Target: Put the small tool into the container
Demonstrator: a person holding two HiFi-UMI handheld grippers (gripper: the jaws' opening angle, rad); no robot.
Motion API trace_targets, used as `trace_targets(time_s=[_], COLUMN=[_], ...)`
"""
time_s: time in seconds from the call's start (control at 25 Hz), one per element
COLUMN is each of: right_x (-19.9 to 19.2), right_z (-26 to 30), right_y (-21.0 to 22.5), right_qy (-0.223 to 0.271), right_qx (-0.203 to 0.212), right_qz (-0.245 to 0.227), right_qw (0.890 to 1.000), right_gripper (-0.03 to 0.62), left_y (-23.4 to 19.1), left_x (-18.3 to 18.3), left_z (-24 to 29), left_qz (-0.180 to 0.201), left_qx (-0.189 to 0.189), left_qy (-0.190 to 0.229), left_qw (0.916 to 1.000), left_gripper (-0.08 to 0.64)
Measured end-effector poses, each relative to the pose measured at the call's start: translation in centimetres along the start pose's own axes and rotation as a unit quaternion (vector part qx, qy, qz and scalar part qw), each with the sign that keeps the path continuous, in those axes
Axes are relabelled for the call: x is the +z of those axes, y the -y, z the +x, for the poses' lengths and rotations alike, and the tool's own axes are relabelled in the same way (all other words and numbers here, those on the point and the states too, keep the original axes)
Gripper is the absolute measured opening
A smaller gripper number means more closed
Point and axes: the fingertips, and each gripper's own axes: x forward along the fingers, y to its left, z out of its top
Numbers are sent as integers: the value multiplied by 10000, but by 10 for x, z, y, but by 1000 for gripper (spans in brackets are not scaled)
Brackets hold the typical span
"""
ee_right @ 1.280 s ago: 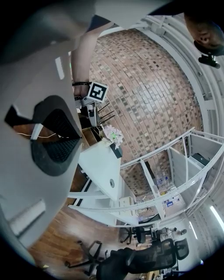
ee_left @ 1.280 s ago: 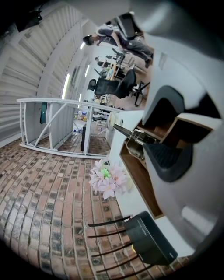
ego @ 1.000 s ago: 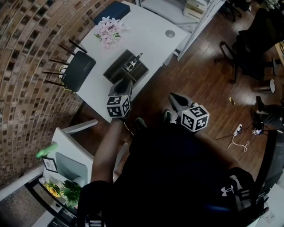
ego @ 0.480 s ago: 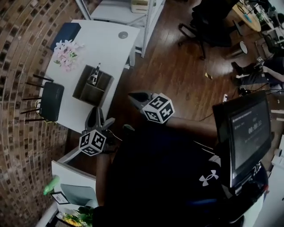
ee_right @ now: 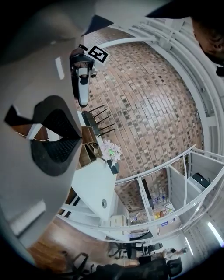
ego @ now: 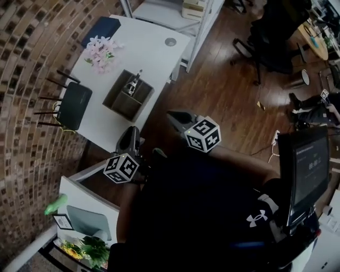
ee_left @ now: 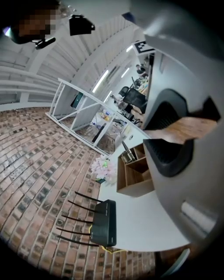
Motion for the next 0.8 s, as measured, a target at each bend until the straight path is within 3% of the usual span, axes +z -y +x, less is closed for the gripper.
trace_targets(time_s=[0.16,0.36,0.8], right_x=[-3,15,35], right_z=[12,12,-10], right_y=[-10,-27,-31], right_qy=[98,375,765], right_qx=[174,530,530], right_qz=[12,-372,-649], right_qw=[9998,9972,9935], right_gripper=[3,3,3], left_y=[-7,-1,22], left_x=[-4,-4,-9], left_z=[-5,1,8], left_qz=[-42,-103,-42], left_qx=[4,-37,-284], left_qy=[-58,-34,-79], left_qw=[10000,9999,9996], left_gripper=[61,61,60])
